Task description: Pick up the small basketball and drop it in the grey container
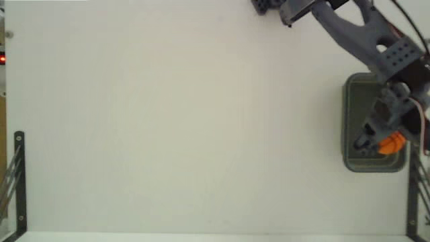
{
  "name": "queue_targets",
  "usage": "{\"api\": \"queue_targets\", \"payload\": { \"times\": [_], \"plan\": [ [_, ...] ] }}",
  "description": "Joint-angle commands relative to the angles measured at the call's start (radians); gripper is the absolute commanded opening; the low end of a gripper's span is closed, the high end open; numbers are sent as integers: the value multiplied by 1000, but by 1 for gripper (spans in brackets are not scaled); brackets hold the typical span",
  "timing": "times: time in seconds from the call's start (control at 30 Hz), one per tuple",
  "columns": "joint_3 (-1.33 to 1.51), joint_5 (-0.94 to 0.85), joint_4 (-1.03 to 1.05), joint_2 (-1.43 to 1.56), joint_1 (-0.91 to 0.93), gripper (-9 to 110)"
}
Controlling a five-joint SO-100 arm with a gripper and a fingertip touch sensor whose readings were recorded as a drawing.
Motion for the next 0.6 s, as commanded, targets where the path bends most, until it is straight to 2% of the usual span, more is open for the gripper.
{"api": "queue_targets", "payload": {
  "times": [0.0, 0.13, 0.17, 0.57],
  "plan": [
    [-33, 5, 15, 17, -18, 79],
    [-33, 5, 15, 17, -18, 79],
    [-33, 5, 15, 17, -18, 110],
    [-33, 5, 15, 17, -18, 110]
  ]
}}
